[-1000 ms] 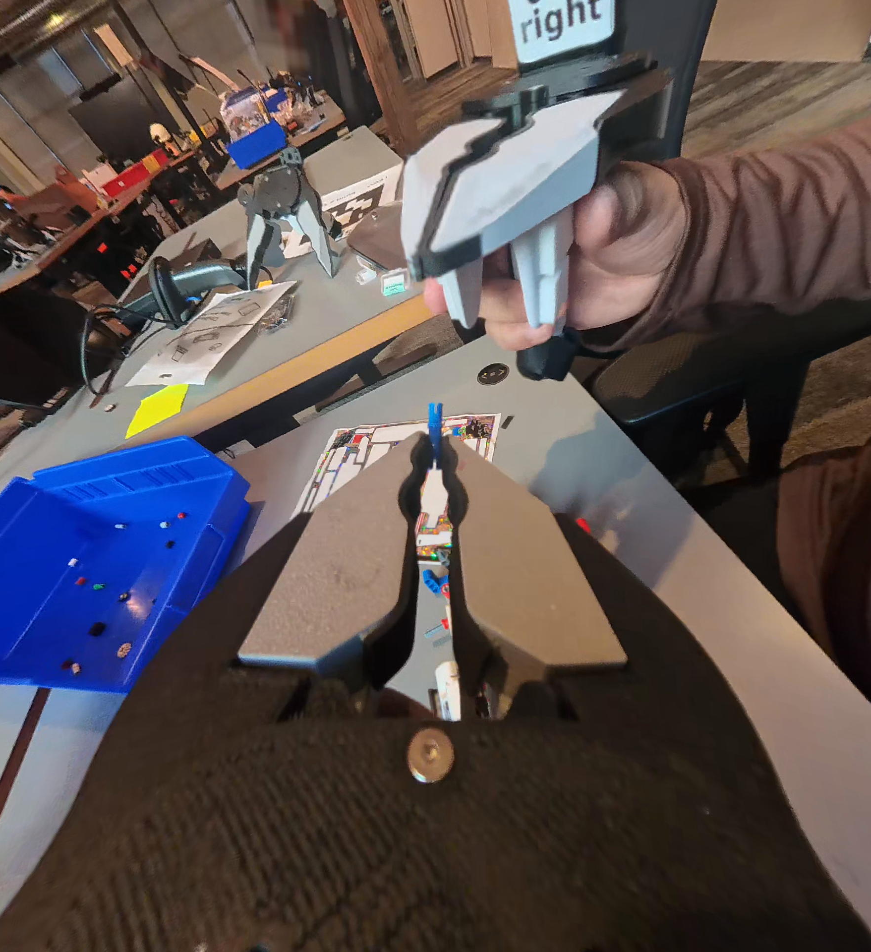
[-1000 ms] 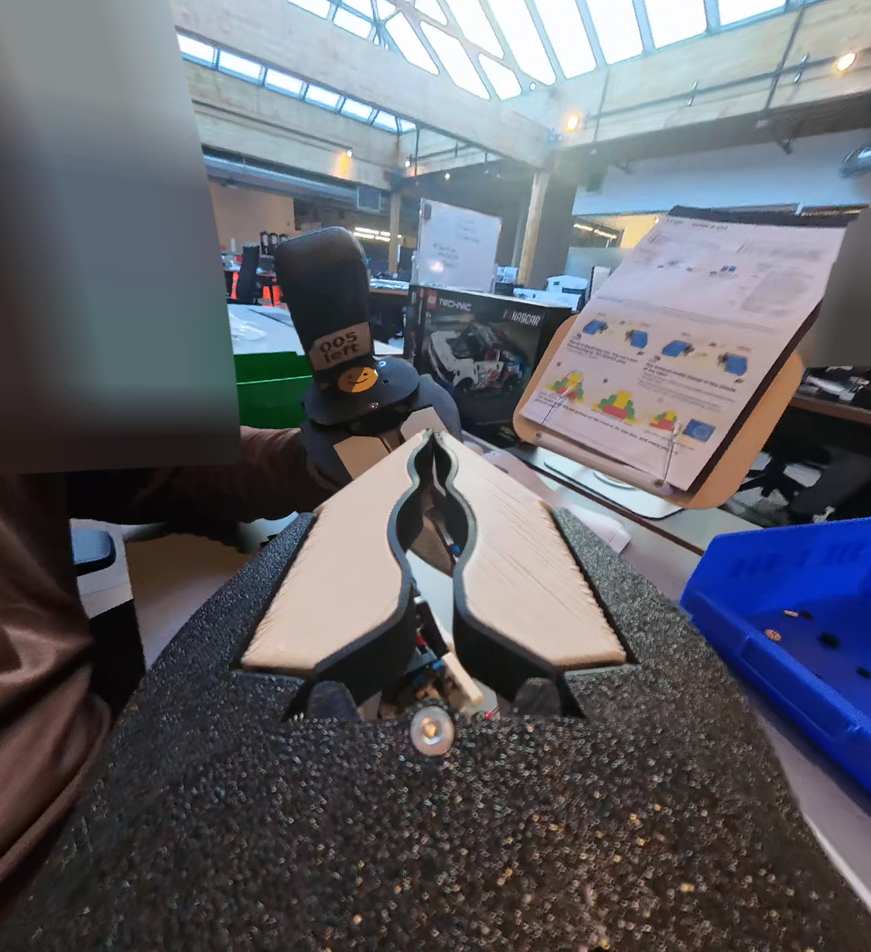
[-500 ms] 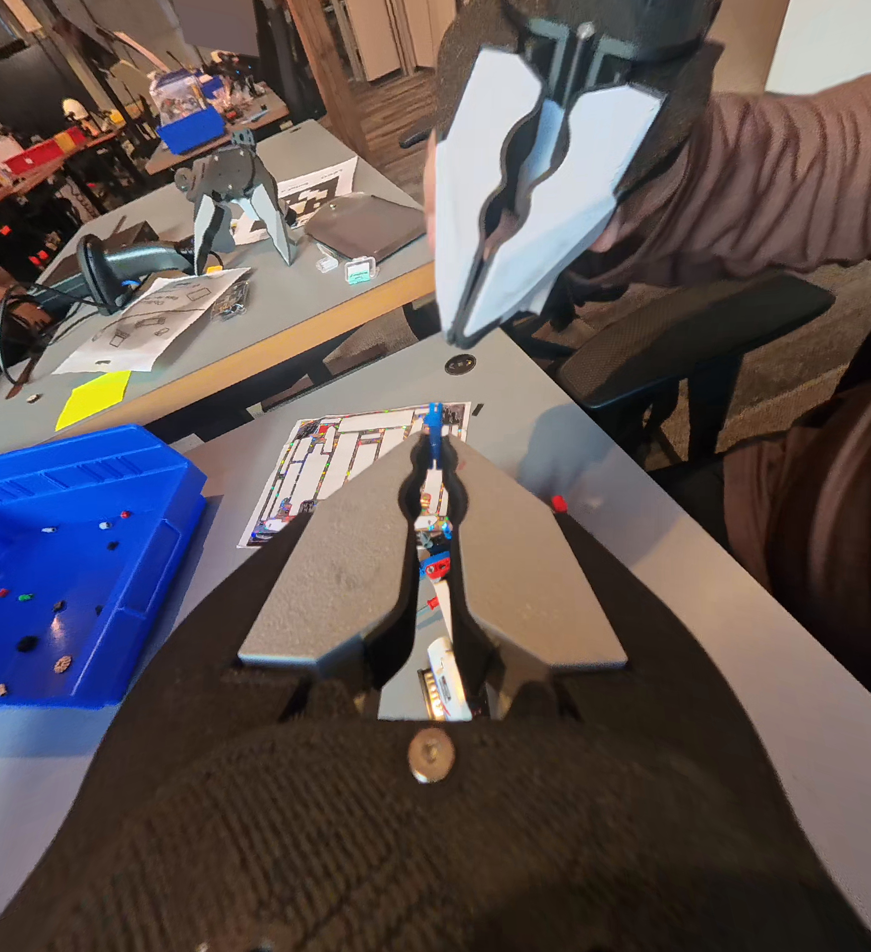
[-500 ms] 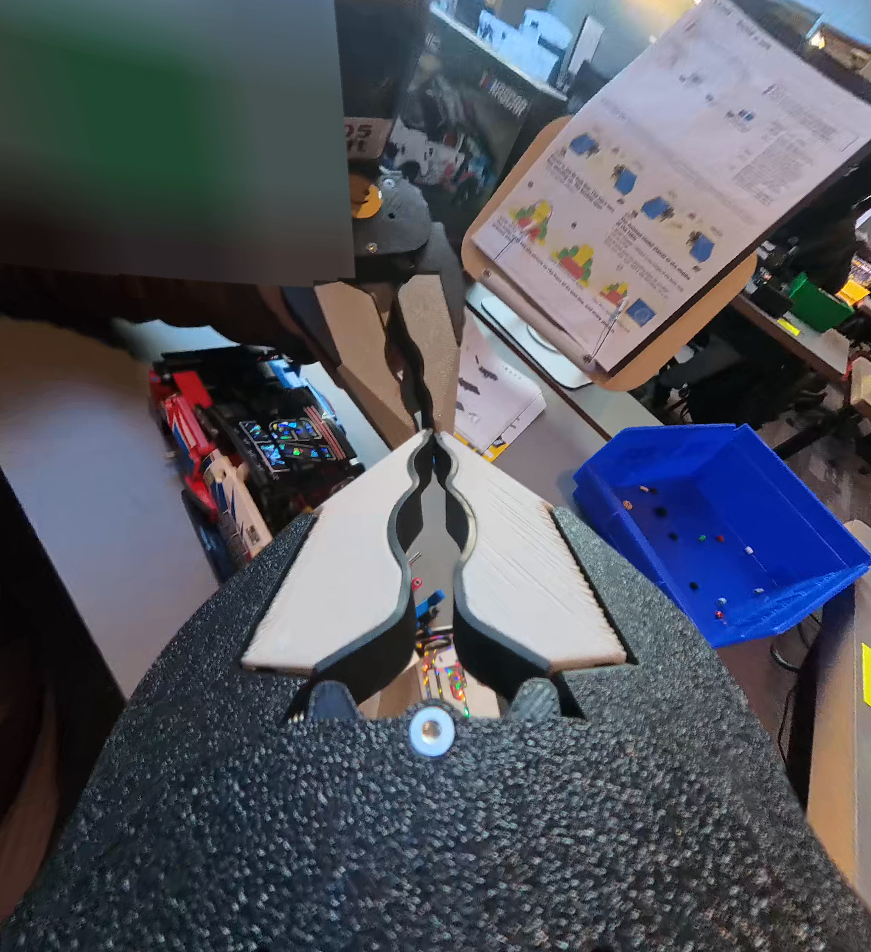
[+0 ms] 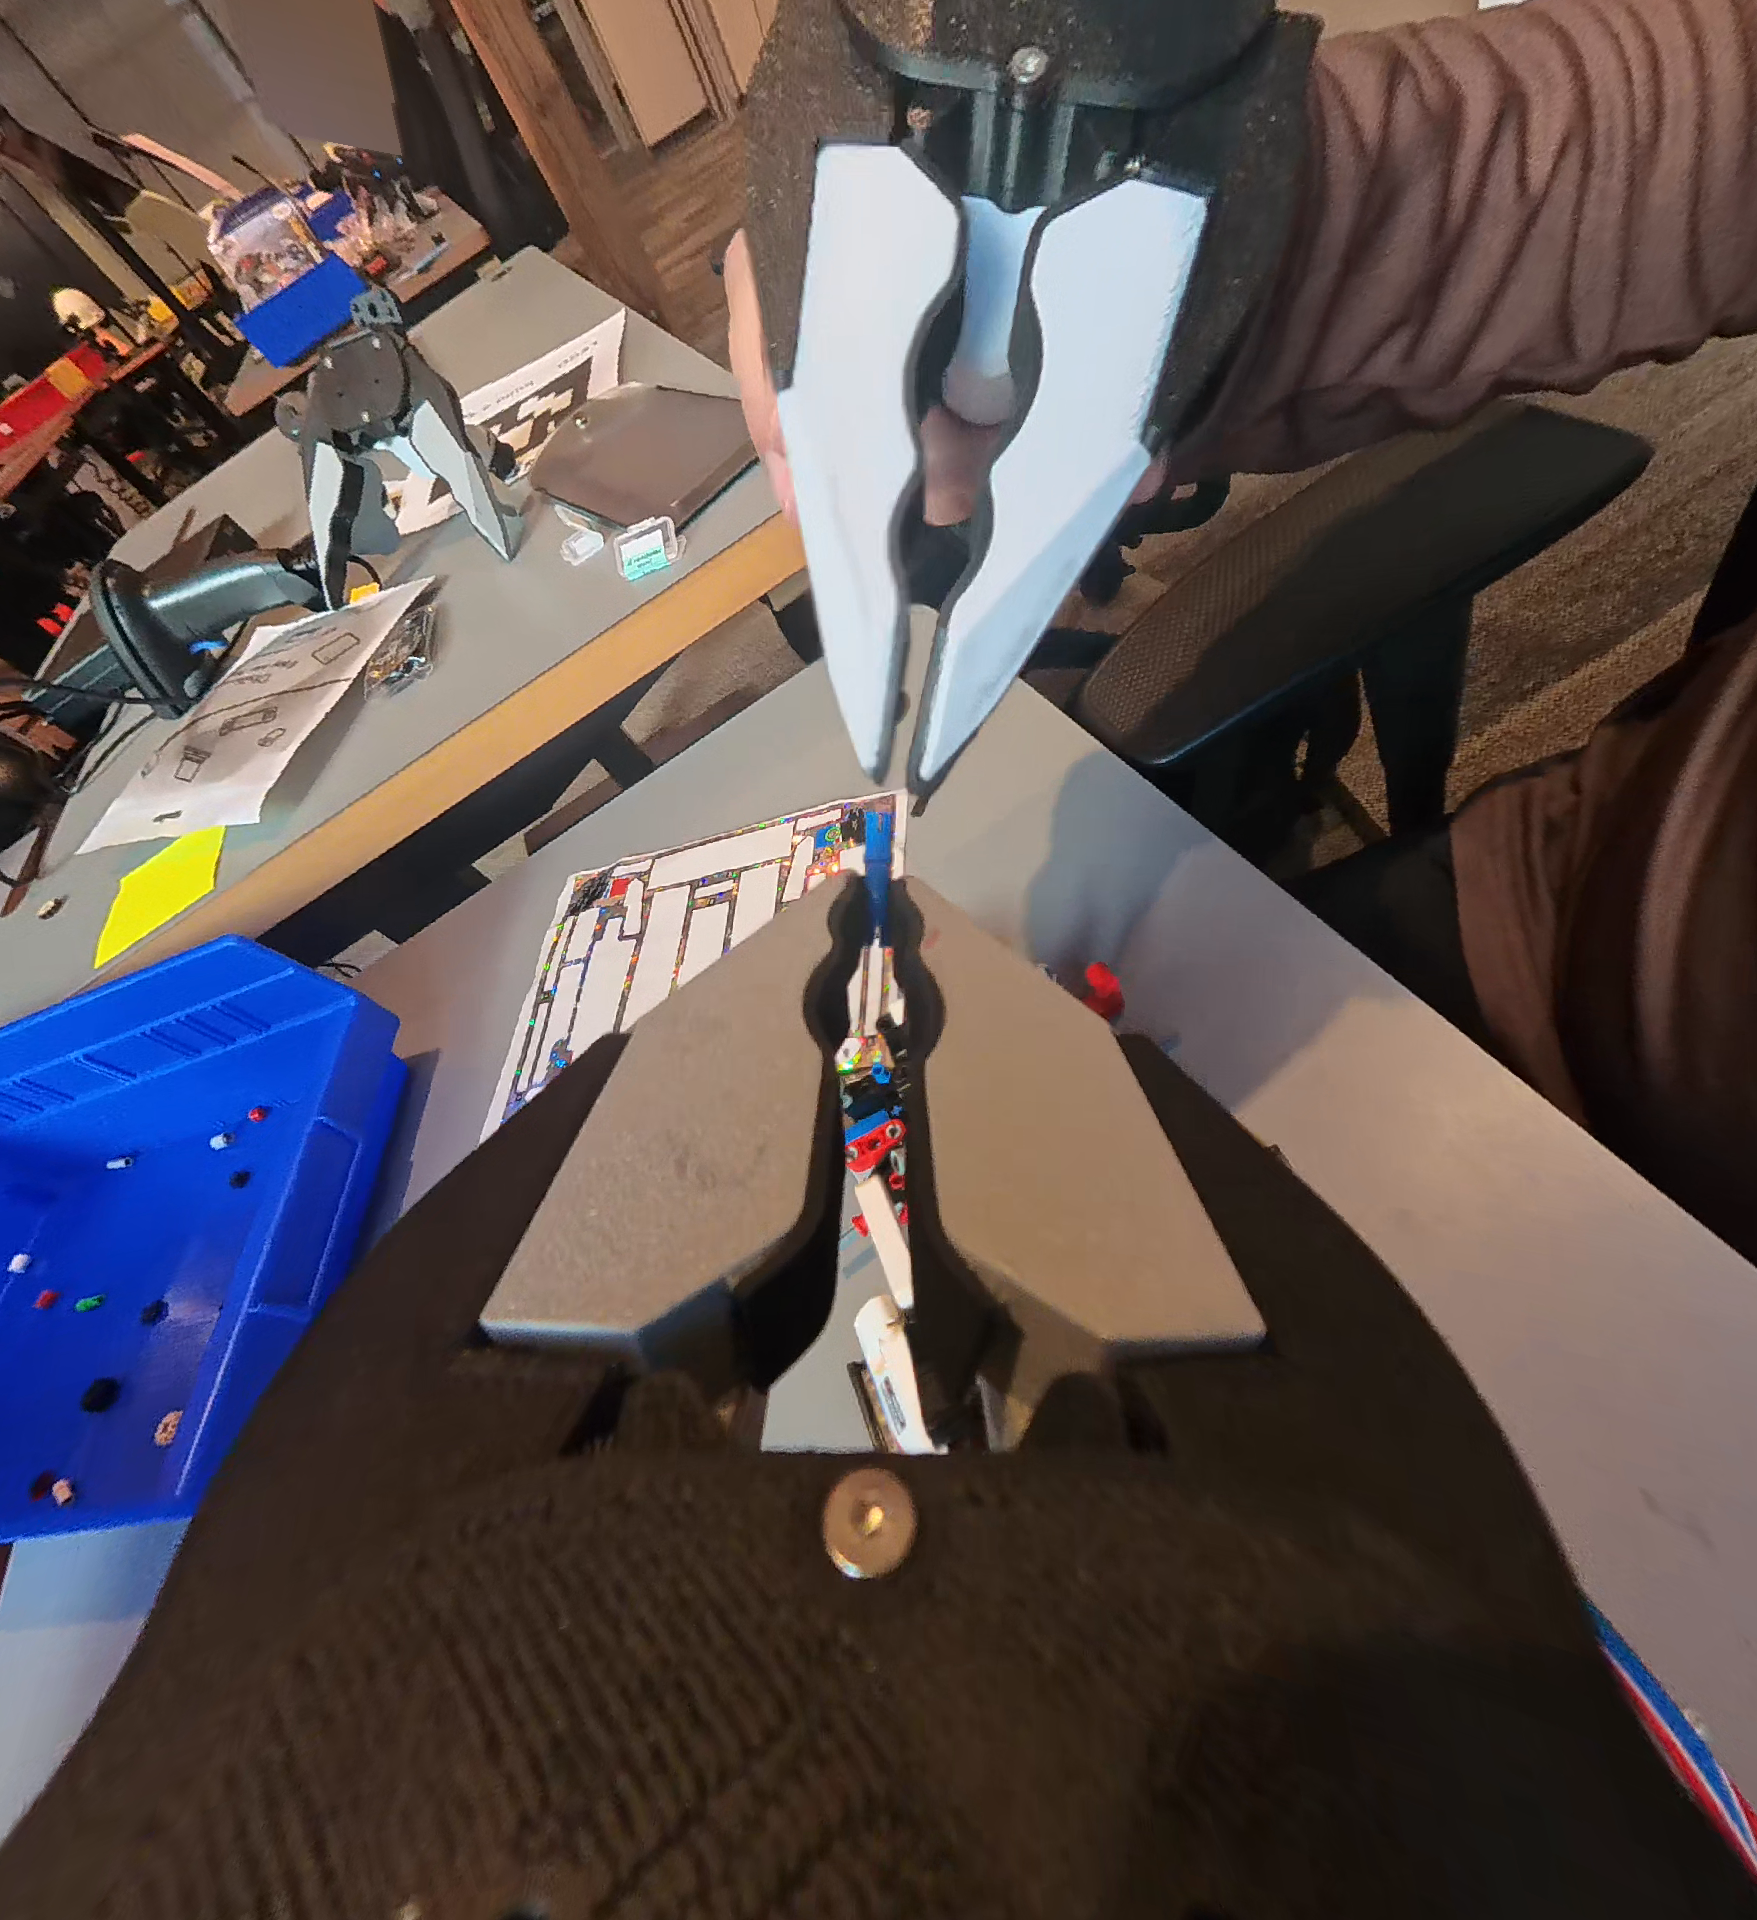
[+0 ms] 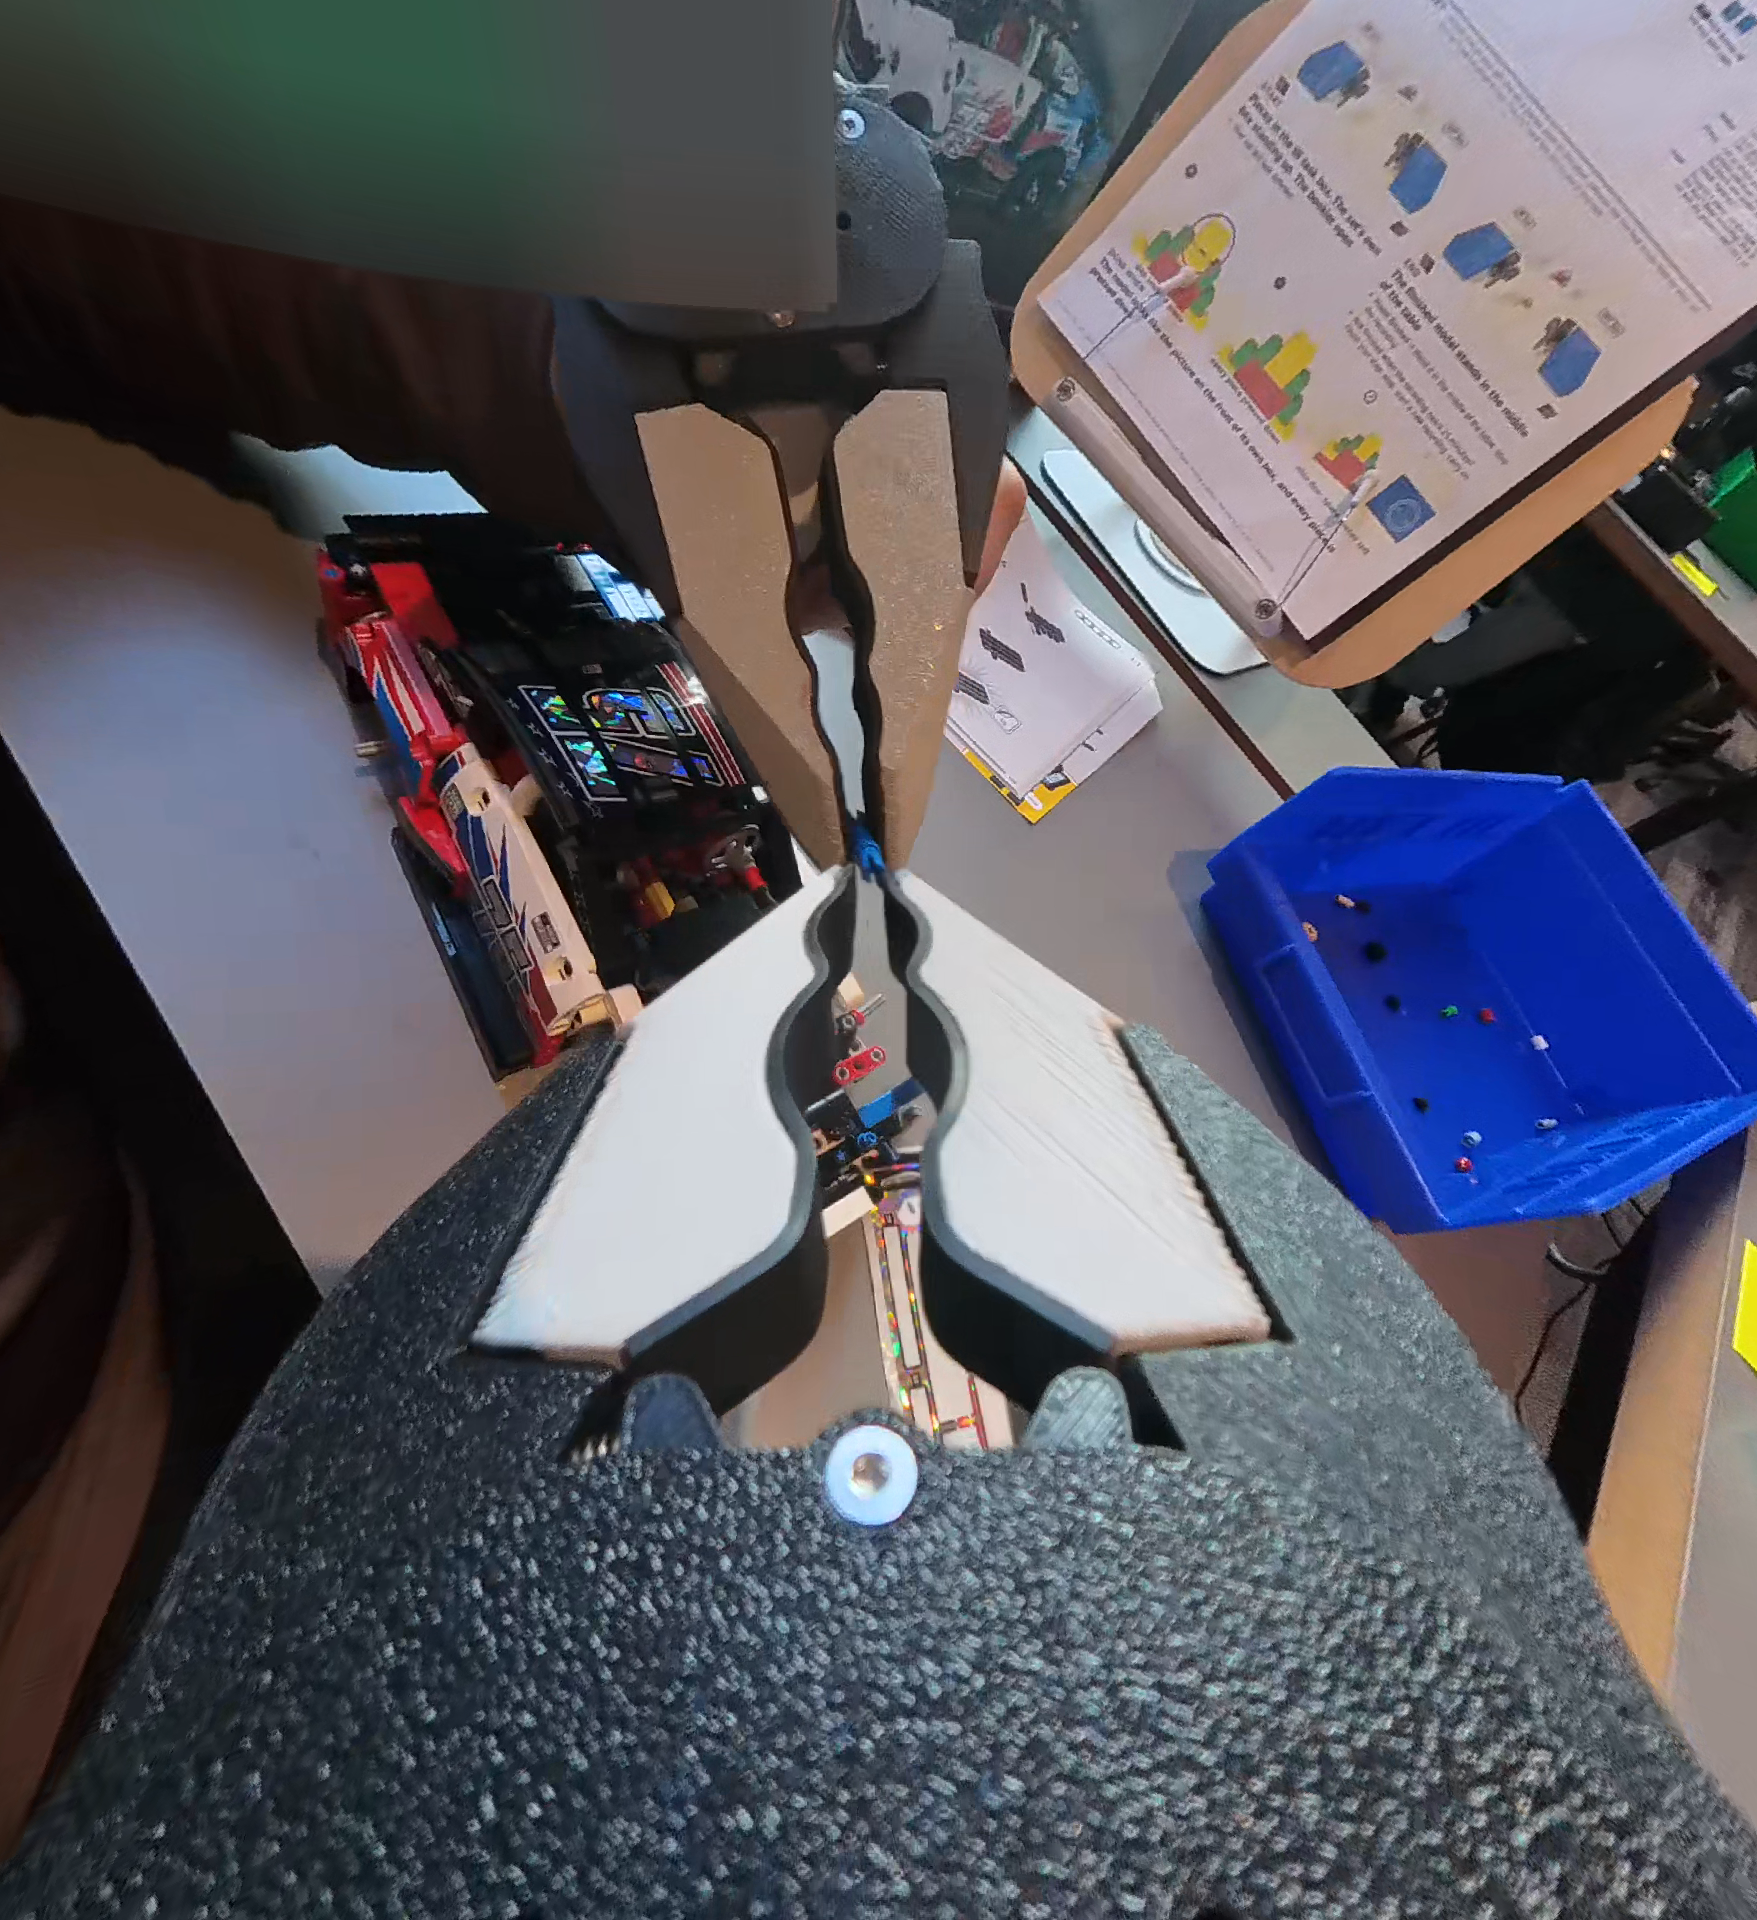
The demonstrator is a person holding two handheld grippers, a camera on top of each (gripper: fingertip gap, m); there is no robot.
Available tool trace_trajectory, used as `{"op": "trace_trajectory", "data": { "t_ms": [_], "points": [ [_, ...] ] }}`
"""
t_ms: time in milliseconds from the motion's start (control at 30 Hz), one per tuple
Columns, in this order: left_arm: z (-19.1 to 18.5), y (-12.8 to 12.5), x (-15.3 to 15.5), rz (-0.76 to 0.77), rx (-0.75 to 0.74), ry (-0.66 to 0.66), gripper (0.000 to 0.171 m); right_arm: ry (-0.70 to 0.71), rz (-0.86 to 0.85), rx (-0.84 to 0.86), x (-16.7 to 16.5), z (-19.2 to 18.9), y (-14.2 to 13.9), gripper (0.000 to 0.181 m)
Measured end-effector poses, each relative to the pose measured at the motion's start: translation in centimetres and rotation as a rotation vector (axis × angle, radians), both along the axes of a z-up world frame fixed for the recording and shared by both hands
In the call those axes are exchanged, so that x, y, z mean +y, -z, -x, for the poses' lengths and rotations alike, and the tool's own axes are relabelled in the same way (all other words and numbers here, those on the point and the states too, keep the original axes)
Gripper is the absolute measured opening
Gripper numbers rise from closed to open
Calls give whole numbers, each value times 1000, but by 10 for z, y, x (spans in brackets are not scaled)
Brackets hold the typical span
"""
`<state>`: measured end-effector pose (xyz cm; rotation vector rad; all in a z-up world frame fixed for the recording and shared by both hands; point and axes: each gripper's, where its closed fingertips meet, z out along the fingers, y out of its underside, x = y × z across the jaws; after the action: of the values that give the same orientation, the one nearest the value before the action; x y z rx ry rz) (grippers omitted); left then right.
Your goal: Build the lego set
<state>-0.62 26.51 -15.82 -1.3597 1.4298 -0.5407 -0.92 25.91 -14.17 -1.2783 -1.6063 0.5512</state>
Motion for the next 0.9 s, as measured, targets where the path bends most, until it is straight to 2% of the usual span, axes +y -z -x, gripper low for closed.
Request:
{"op": "trace_trajectory", "data": {
  "t_ms": [100,400,900],
  "points": [
    [-2,-2,-4,-4,-11,18,2,27,-9,-4,5,-1,3,17],
    [-6,-1,-9,5,-14,45,1,-11,-30,-17,-4,4,5,6],
    [-8,-9,-17,26,-67,86,1,-53,12,36,-12,4,-1,5]
  ]
}}
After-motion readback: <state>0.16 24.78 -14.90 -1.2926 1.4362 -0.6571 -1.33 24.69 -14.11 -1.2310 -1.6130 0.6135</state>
